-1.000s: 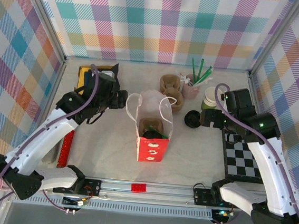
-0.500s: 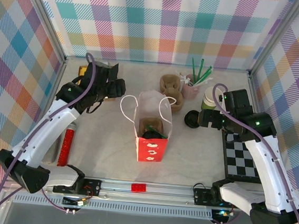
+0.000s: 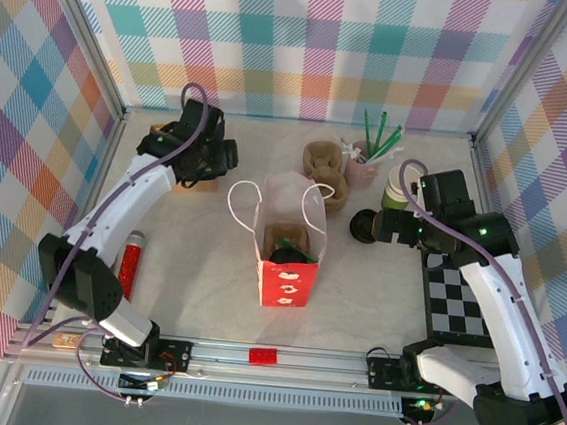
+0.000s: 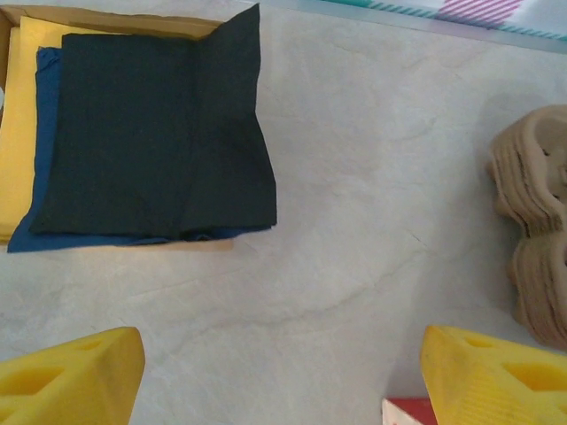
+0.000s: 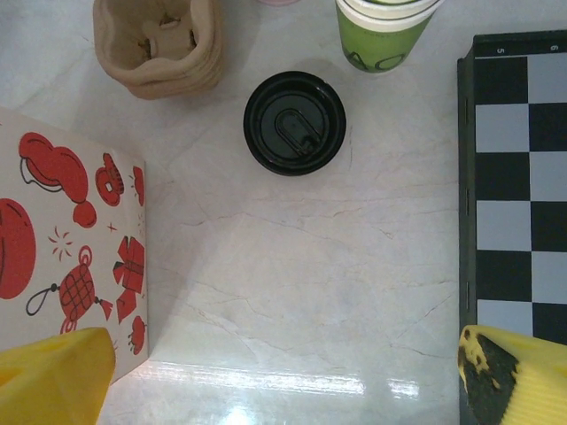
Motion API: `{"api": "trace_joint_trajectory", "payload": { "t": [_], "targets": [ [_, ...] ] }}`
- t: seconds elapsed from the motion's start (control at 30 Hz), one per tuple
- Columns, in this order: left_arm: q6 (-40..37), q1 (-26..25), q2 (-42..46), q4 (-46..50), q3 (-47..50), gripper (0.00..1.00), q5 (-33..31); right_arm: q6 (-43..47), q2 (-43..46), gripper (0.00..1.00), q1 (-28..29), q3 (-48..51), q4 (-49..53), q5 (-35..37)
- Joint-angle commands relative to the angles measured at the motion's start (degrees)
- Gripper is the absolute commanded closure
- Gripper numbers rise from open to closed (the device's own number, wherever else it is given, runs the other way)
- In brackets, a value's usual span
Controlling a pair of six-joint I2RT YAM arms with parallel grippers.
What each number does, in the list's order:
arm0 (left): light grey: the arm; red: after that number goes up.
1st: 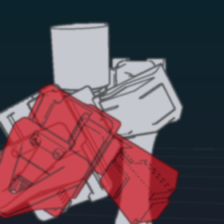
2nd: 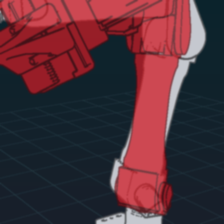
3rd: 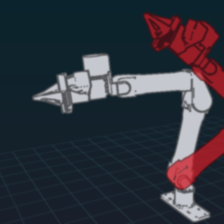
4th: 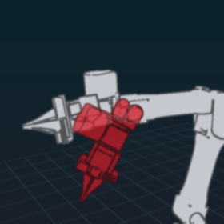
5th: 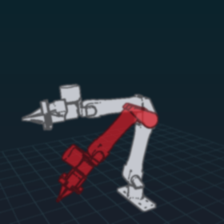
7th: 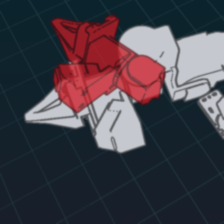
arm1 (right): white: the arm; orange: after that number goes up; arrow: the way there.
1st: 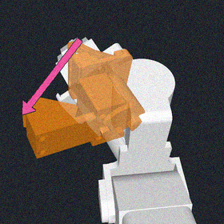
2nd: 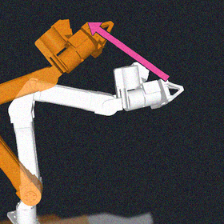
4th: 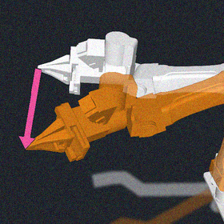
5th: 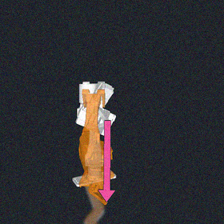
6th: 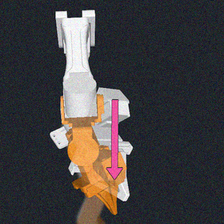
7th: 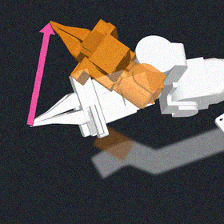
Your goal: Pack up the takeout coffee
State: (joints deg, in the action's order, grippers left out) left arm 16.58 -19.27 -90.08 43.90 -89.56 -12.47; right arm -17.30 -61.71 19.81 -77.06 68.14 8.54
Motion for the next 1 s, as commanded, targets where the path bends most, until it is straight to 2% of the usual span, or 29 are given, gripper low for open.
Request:
{"api": "trace_joint_trajectory", "payload": {
  "t": [0.0,0.33,0.97],
  "targets": [
    [-2.1,1.2,-3.9,-1.3,-3.8,0.20,0.7,0.2,0.1,0.01,-0.3,0.8,-1.0,-1.2],
    [-3.4,2.3,-15.7,-1.2,-11.4,0.22,-1.5,0.5,-0.9,0.01,-0.2,1.6,-1.7,-1.7],
    [-6.0,3.4,-31.9,0.8,-21.5,0.28,-6.4,0.8,-2.4,0.01,-0.2,3.4,-3.0,-2.2]
  ]
}}
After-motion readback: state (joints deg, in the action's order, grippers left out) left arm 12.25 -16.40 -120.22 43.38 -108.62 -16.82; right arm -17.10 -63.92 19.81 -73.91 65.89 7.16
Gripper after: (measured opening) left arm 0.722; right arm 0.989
